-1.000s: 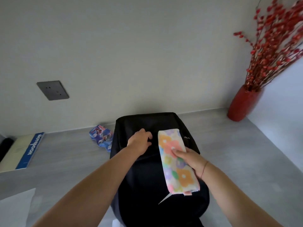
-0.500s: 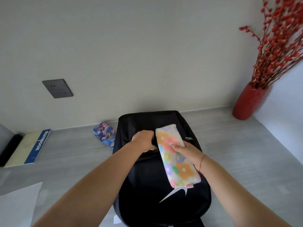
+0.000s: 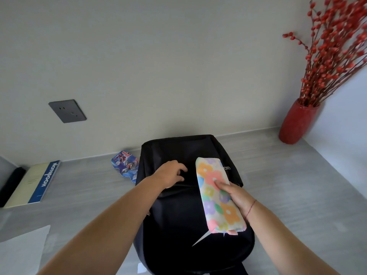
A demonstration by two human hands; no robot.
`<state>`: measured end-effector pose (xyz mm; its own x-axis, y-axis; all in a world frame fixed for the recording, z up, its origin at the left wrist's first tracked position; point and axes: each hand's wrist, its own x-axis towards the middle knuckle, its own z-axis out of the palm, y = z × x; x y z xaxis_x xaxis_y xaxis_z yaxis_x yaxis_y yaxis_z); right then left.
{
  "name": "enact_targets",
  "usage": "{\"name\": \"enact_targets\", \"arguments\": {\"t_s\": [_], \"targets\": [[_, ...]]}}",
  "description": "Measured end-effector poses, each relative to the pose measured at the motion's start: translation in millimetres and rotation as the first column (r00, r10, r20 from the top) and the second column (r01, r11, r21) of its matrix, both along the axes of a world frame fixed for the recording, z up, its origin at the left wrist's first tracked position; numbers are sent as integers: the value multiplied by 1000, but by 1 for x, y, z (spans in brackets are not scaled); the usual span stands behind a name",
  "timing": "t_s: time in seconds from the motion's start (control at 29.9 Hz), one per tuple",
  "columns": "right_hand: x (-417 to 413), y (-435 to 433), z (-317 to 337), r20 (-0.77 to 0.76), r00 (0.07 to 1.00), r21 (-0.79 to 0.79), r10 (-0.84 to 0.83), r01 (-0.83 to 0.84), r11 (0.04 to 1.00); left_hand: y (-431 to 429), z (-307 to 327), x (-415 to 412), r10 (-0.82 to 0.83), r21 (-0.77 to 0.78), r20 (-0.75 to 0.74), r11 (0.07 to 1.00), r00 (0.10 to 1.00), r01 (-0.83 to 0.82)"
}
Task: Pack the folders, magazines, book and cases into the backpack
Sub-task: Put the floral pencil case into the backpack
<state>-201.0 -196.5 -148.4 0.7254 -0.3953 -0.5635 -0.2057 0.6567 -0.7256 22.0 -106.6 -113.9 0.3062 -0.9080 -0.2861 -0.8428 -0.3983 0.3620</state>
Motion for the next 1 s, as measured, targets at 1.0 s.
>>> {"name": "enact_targets", "arguments": {"t_s": [1.0], "targets": [[-7,36,2,-31,998,-119,48,-51,992,16,14,23,379,-199,-425,847,822,-493]]}}
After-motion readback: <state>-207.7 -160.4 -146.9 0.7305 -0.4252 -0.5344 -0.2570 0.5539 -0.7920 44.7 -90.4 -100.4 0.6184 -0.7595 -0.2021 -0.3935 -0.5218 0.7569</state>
